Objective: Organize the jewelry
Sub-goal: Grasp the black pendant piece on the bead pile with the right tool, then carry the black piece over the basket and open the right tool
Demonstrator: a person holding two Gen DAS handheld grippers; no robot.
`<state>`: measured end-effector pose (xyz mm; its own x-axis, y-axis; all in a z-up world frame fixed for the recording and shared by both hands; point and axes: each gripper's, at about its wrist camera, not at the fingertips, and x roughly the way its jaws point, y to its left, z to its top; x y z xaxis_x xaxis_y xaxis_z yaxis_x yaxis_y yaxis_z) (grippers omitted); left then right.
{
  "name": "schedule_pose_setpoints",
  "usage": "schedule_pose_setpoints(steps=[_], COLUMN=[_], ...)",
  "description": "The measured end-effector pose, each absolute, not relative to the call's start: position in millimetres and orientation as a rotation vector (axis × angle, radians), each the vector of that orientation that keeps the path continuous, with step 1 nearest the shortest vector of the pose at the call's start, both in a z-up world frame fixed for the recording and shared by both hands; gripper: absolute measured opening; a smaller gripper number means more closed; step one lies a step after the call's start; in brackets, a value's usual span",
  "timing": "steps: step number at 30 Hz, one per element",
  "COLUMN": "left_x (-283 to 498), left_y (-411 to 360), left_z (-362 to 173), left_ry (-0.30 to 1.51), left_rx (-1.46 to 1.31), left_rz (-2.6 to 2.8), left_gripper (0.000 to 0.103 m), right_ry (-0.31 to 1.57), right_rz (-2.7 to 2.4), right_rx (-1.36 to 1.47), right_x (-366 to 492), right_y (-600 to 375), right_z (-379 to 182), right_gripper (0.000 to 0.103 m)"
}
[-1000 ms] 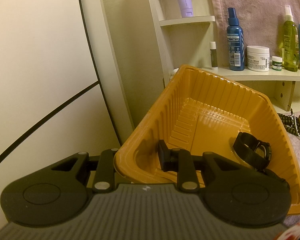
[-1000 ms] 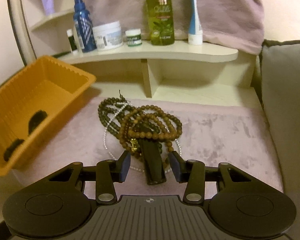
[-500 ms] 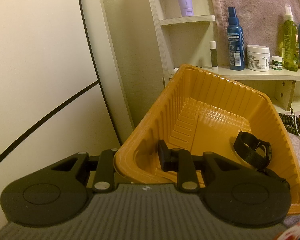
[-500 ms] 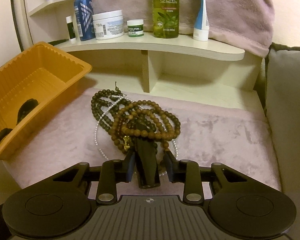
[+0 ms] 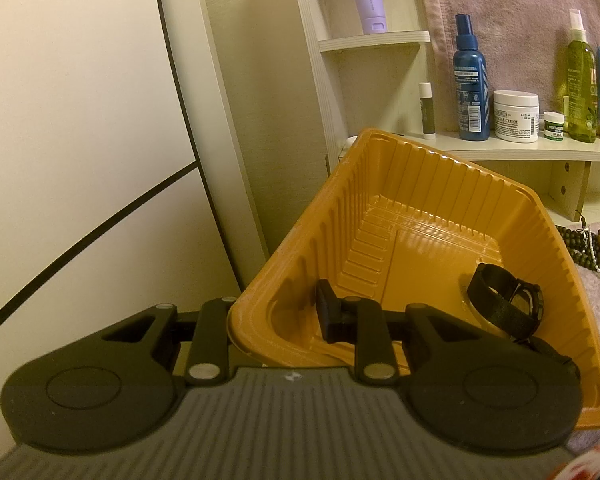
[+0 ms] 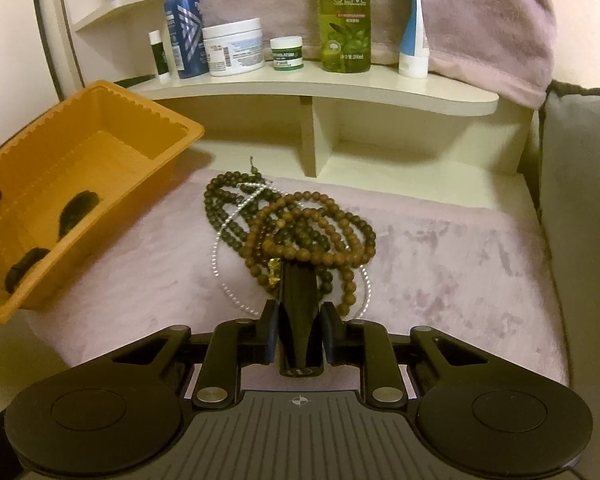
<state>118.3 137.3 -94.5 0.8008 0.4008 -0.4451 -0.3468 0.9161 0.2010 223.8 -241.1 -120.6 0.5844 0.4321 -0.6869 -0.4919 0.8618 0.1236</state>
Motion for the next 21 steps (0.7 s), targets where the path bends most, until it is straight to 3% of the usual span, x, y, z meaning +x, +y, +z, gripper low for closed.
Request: schedule_pose_setpoints(steps=[21], left_x=[118], left_y=[136], left_z=[-94], left_ry=[0.503], left_rx=[0.112], left_rz=[0.402], left_gripper=[0.024], right_ry=[0.711], right_rz=[0.765], right_rx=[0.079], right_x=[234], right_y=[-186], right_z=[-83], right_gripper=[0.022])
